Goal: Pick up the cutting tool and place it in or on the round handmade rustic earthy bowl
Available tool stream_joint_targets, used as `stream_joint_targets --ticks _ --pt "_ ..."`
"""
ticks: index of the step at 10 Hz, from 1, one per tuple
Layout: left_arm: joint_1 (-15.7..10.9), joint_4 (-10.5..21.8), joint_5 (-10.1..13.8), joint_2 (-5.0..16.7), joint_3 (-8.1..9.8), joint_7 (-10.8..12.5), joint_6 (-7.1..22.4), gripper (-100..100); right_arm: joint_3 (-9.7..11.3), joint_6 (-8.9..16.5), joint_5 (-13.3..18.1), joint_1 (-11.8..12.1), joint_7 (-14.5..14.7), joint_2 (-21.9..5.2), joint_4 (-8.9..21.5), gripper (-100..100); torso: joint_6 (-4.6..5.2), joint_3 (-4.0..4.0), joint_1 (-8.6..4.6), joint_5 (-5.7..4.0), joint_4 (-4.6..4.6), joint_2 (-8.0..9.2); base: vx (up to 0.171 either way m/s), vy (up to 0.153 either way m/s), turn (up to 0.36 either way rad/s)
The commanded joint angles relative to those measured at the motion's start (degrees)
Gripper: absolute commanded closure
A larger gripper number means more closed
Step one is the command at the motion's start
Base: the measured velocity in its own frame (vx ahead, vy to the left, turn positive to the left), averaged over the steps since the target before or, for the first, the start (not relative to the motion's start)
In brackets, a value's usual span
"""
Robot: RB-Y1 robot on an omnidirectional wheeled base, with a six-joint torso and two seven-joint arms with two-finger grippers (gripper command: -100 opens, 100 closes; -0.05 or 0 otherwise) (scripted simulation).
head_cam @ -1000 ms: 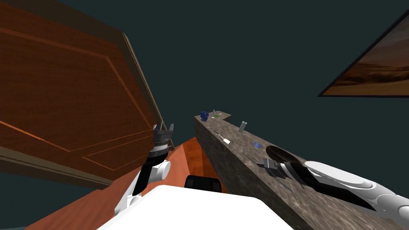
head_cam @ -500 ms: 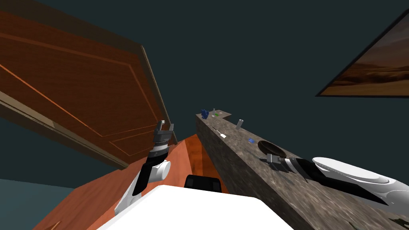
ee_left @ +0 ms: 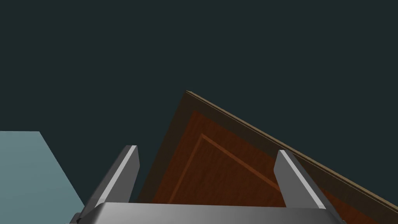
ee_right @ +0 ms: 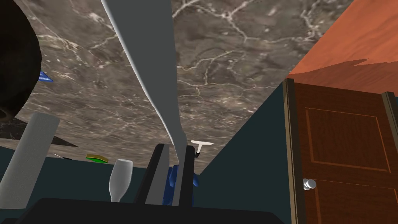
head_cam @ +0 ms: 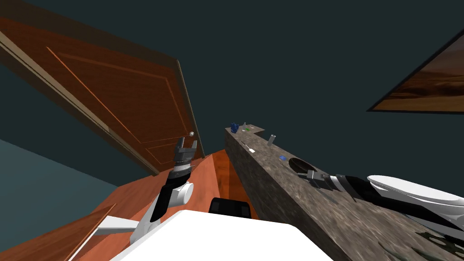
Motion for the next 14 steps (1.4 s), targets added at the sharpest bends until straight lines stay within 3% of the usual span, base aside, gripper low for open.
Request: stream_joint_targets --ticks 1,5,9,14 --pt "0.0 0.0 0.0 0.0 0.00 0.0 0.0 0 -0.4 -0.8 -0.9 -0.8 -0.8 -0.4 2.2 100 0.00 0.00 0.00 0.00 0.00 0.00 -0.130 -0.153 0.194" --pt "0.0 0.0 0.0 0.0 0.00 0.0 0.0 0 -0.7 -1.1 -1.5 -1.5 -2.4 -0.7 4.2 100 0.18 -0.11 -0.61 -0.26 -0.06 -0.19 -0.072 -0.098 0.116" --pt "0.0 0.0 0.0 0.0 0.01 0.0 0.0 0 -0.9 -0.8 -1.3 -3.0 -7.0 -0.9 7.7 100 0.20 -0.15 -1.15 -0.37 -0.06 -0.28 -0.071 -0.186 0.261" --pt "0.0 0.0 0.0 0.0 0.01 0.0 0.0 0 -1.3 -0.4 -0.3 -4.5 -13.0 -0.9 11.2 100 0.21 -0.26 -0.73 -0.31 -0.11 -0.46 -0.051 -0.124 0.220"
